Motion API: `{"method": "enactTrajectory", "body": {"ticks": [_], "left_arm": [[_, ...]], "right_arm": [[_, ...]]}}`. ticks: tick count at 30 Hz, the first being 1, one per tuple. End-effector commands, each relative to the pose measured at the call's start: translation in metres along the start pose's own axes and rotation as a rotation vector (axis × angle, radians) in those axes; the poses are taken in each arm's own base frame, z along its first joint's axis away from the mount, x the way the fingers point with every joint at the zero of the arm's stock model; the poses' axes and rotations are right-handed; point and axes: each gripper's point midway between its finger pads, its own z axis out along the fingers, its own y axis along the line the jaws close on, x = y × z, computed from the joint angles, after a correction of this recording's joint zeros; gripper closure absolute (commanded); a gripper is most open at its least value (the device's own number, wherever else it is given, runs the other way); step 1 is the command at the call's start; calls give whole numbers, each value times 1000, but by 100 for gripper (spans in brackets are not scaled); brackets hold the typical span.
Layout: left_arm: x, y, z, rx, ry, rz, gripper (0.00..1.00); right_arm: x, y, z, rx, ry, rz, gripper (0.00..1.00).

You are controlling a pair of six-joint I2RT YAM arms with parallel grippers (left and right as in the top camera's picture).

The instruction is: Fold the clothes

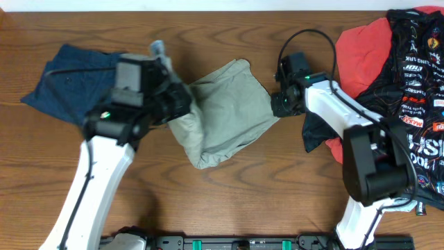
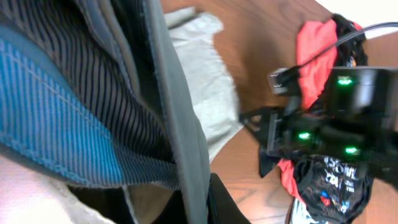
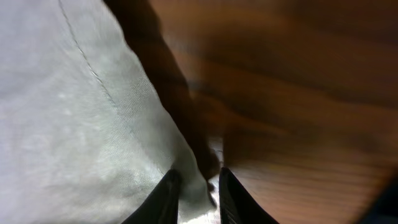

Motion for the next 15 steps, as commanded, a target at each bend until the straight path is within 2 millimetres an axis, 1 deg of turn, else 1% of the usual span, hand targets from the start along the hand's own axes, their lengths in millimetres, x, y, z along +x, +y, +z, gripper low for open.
{"method": "enactTrajectory", "body": {"ticks": [1,4,7,9,10,11,12,13,14,15], "left_arm": [[0,-25,25,59,19,18,94],[-1,-40,50,95,24,3,94],[1,-55,74,133,28,-11,94],[5,-66,91,158,37,-5,94],[8,-71,97,168,41,-4,93],[10,-75,103,180,43,3,88],[11,-79,107,189,43,12,74],[12,-81,110,196,40,18,64],[11,-81,111,198,38,19,51],[9,-80,110,196,32,32,41]], "right_arm": [[18,12,18,-26,78,-33,79],[33,20,25,-18,132,-40,80],[38,26,25,-10,145,-55,79],[40,22,23,21,149,-28,75],[40,18,21,40,148,-10,70],[39,13,20,57,148,4,66],[38,8,18,69,146,15,61],[36,3,15,78,142,30,54],[34,-4,10,90,138,45,50],[31,-13,4,108,131,67,42]]}}
